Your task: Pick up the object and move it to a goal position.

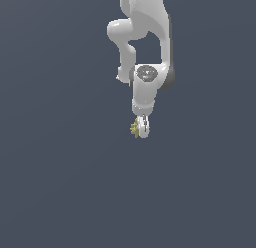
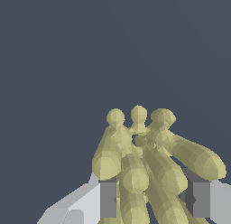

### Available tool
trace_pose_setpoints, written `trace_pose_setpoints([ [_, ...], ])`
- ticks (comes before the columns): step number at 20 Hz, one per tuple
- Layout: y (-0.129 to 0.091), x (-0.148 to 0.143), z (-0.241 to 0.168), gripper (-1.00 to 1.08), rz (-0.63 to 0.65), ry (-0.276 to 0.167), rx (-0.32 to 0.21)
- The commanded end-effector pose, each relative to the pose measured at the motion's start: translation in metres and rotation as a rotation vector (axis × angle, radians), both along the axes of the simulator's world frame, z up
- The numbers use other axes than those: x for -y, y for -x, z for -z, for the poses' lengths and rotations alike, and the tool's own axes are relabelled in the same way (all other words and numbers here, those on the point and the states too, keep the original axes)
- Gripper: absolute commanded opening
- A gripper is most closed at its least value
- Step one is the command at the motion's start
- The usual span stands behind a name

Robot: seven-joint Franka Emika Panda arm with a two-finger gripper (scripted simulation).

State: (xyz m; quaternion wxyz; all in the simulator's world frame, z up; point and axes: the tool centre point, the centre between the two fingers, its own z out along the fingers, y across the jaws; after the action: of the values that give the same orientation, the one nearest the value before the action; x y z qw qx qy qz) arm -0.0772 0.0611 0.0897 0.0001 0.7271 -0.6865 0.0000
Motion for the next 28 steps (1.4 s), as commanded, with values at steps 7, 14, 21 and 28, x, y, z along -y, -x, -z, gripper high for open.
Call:
trace_pose_setpoints([
  [7,-0.014,-0.001,-0.042,-1.0,0.001,0.001,0.001],
  [14,-0.035,-0.002,-0.103,-1.0,0.002,0.003,0.001],
  [21,-0.059,-0.004,-0.171,-1.0,0.002,0.003,0.001],
  [28,-0.082,-0.007,-0.232,-1.0,0.001,0.002,0.001],
])
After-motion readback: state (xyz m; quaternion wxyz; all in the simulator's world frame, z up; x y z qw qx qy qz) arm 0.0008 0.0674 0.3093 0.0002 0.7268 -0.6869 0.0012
